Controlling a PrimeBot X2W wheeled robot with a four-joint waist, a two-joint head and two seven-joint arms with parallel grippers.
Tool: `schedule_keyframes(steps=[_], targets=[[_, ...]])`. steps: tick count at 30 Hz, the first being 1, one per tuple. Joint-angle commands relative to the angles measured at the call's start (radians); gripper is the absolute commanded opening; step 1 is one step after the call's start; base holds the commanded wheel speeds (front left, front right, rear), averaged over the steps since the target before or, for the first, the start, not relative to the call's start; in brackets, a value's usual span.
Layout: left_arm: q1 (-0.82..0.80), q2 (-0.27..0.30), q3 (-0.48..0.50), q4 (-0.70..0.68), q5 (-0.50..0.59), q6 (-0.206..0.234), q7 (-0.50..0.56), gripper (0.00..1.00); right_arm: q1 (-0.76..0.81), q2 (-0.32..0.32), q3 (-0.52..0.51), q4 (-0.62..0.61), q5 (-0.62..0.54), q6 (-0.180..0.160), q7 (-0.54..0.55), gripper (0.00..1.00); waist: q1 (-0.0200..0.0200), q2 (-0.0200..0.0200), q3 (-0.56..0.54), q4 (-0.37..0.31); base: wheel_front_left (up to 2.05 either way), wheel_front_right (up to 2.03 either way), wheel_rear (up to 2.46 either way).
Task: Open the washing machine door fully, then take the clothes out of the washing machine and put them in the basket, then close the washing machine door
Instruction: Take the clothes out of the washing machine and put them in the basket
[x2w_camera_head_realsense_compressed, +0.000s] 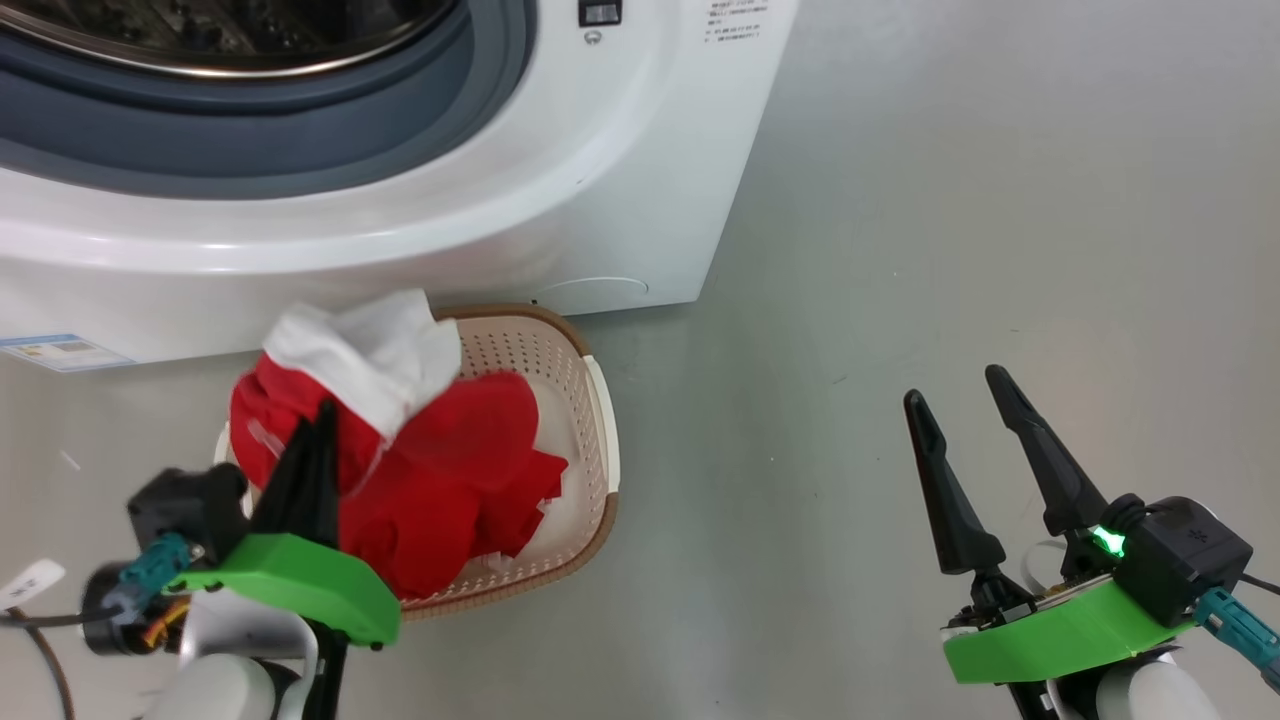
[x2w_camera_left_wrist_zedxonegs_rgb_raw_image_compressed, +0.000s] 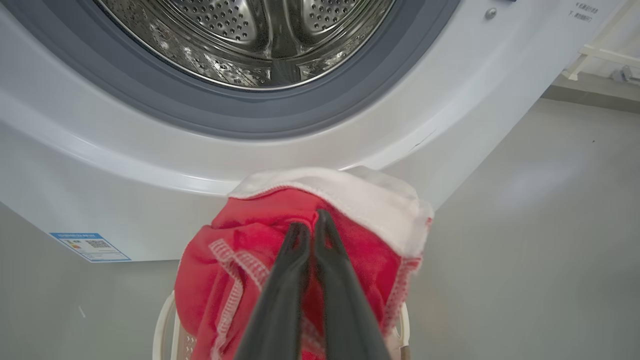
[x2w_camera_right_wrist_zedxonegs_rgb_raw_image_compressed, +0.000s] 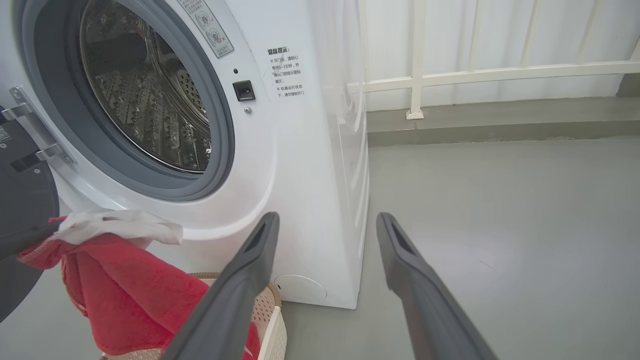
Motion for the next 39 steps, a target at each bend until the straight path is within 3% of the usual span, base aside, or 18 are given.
schedule_keyframes(steps=[1, 19, 27, 39], targets=[[-0.026, 0.020, 0.030, 0.001, -0.009, -0.010, -0.010, 0.00, -0.001, -0.008, 0.029, -0.021, 0.009, 0.005, -0.009, 1.00, 0.0000, 0.0000, 0.005, -0.003, 0.00, 0.00, 0.00], [-0.214, -0.110, -0.038, 0.554, -0.087, -0.191, -0.006, 0.00, -0.026, -0.008, 0.045, -0.018, 0.007, 0.005, -0.008, 1.00, 0.0000, 0.0000, 0.067, -0.023, 0.00, 0.00, 0.00], [-0.328, -0.153, -0.076, 0.796, -0.101, -0.246, 0.092, 0.00, -0.040, -0.008, 0.056, -0.012, 0.015, 0.005, -0.011, 1.00, 0.0000, 0.0000, 0.098, -0.042, 0.00, 0.00, 0.00], [-0.439, -0.190, -0.075, 1.029, -0.128, -0.312, 0.093, 0.00, -0.062, -0.008, 0.070, 0.000, 0.025, 0.005, -0.023, 1.00, 0.0000, 0.0000, 0.137, -0.078, 0.00, 0.00, 0.00]])
